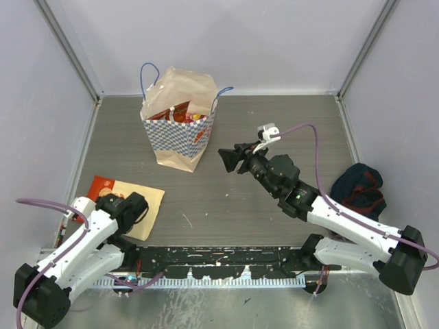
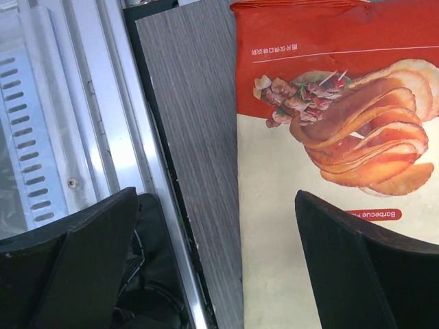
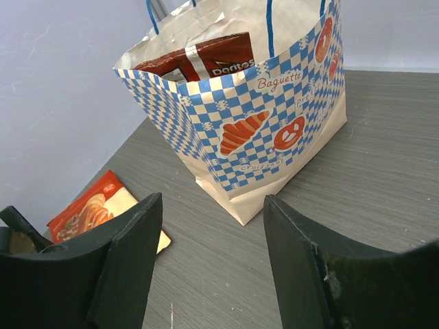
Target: Place the snacks into the paper bag
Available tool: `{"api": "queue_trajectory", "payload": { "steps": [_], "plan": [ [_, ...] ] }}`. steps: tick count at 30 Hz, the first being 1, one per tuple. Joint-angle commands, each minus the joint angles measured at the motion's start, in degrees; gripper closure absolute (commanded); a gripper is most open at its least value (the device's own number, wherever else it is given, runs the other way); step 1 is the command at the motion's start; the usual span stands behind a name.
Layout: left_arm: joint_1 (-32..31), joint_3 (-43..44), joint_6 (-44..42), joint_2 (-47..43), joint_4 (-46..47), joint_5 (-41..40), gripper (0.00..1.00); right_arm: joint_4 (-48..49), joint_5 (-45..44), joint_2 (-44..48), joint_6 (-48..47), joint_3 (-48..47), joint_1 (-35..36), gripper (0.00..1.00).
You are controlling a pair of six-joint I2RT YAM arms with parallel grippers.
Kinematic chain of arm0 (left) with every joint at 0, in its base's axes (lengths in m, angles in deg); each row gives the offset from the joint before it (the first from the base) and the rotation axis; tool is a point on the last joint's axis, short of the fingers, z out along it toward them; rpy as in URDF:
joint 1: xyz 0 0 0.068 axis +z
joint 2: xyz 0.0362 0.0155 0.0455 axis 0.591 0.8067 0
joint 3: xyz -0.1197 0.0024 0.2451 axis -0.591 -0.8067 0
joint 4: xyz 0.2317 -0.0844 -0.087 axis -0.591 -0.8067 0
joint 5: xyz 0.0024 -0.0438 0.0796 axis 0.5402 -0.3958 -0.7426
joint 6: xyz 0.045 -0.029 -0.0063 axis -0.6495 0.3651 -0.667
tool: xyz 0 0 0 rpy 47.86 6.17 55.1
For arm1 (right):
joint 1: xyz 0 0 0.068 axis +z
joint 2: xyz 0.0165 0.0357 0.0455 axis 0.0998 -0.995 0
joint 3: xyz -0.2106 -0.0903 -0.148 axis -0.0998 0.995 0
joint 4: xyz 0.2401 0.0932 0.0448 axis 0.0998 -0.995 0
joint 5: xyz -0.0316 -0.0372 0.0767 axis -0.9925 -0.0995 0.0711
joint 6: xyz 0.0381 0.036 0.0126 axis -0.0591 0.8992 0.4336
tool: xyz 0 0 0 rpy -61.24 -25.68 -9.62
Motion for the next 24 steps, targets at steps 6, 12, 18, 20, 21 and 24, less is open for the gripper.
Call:
{"api": "queue_trajectory", "payload": {
  "steps": [6, 12, 18, 20, 21, 24],
  "plan": [
    [0.41, -11.77, 5.17, -5.09, 36.98, 19.33, 0.02, 3.42, 0.02, -0.63, 0.67, -0.44, -0.60, 0.35],
    [2.42, -21.03, 5.13, -17.75, 44.34, 20.45, 0.02, 3.71, 0.48, -1.82, 0.92, -0.63, -0.82, 0.35],
    [11.01, -23.15, -7.38, -16.47, 54.80, 28.32, 0.02, 4.09, 1.93, -3.58, 1.87, -0.82, -1.29, 0.35],
    [13.37, -21.43, -11.47, -9.94, 58.37, 31.48, 0.02, 4.04, 2.26, -4.18, 2.23, -1.06, -1.60, 0.35],
    [13.82, -19.81, -12.68, -6.37, 58.59, 32.02, 0.02, 4.15, 2.30, -4.39, 2.43, -1.15, -1.72, 0.35],
    [13.98, -14.94, -15.17, 2.70, 58.82, 32.10, 0.02, 4.29, 2.29, -4.33, 2.36, -0.92, -1.85, 0.35]
  ]
}}
